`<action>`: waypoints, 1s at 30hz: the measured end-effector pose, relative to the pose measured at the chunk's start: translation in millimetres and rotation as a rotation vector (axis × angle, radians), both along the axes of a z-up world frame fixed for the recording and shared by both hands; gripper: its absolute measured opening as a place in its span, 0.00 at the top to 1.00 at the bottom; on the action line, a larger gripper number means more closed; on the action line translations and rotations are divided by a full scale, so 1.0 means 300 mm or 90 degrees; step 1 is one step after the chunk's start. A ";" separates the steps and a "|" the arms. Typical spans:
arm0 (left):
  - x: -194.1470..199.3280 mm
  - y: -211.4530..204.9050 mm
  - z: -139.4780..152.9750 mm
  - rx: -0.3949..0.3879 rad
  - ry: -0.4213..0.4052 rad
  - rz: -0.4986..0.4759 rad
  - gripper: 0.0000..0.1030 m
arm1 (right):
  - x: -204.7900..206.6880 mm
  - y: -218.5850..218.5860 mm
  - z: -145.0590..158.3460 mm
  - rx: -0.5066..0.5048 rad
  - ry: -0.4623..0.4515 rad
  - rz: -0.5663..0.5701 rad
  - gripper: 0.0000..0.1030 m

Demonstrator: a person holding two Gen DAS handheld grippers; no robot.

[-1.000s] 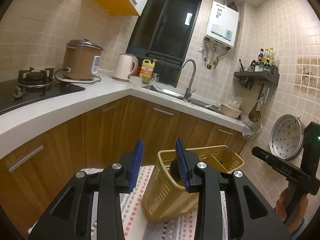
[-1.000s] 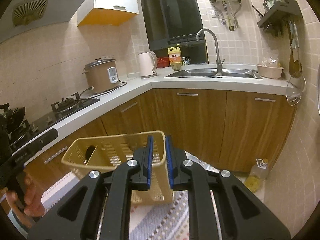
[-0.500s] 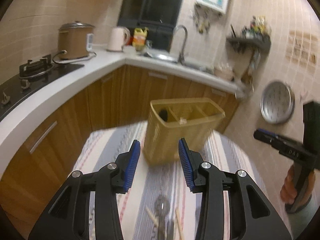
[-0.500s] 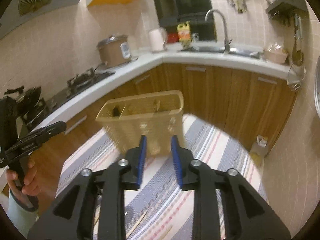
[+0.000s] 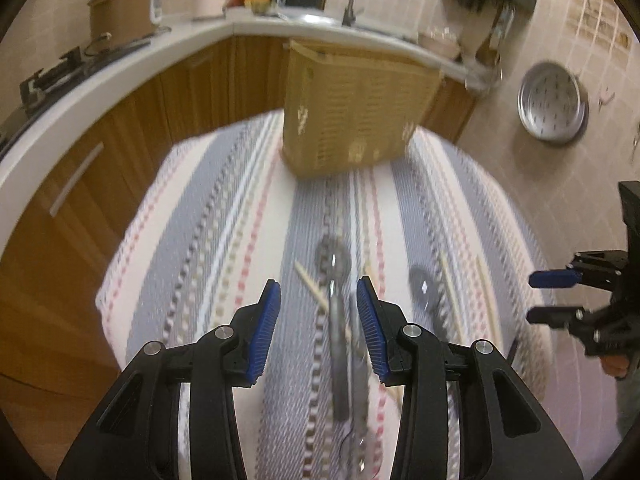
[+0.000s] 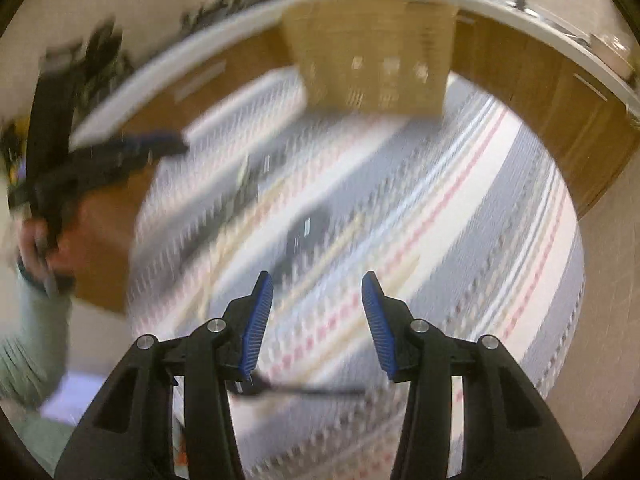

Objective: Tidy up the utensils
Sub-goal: 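Grasp a clear spoon with the left tool while the right tool reaches for a chopstick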

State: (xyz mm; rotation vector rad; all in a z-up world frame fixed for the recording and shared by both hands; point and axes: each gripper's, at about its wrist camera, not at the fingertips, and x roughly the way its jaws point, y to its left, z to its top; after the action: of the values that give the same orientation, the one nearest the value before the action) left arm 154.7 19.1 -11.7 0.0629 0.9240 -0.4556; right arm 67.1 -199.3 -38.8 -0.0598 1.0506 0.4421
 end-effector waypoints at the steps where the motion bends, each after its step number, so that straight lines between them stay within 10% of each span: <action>1: 0.002 -0.002 -0.017 0.003 0.014 -0.005 0.64 | -0.024 0.015 -0.024 -0.019 0.003 0.006 0.58; 15: 0.089 -0.095 -0.153 0.045 0.083 -0.062 0.76 | 0.001 0.055 -0.087 0.002 0.062 -0.041 0.58; 23: 0.122 -0.196 -0.192 0.158 0.074 -0.077 0.79 | 0.151 0.045 -0.111 0.040 0.136 -0.095 0.58; 30: 0.120 -0.210 -0.192 0.186 0.062 -0.081 0.87 | 0.259 0.072 -0.164 0.028 0.189 -0.120 0.72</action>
State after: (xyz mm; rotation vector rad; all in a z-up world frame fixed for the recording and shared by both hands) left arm 190.6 -43.9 -69.2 0.3699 1.0813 -0.4405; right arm 144.7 -177.8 -88.0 0.1466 1.3241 0.3077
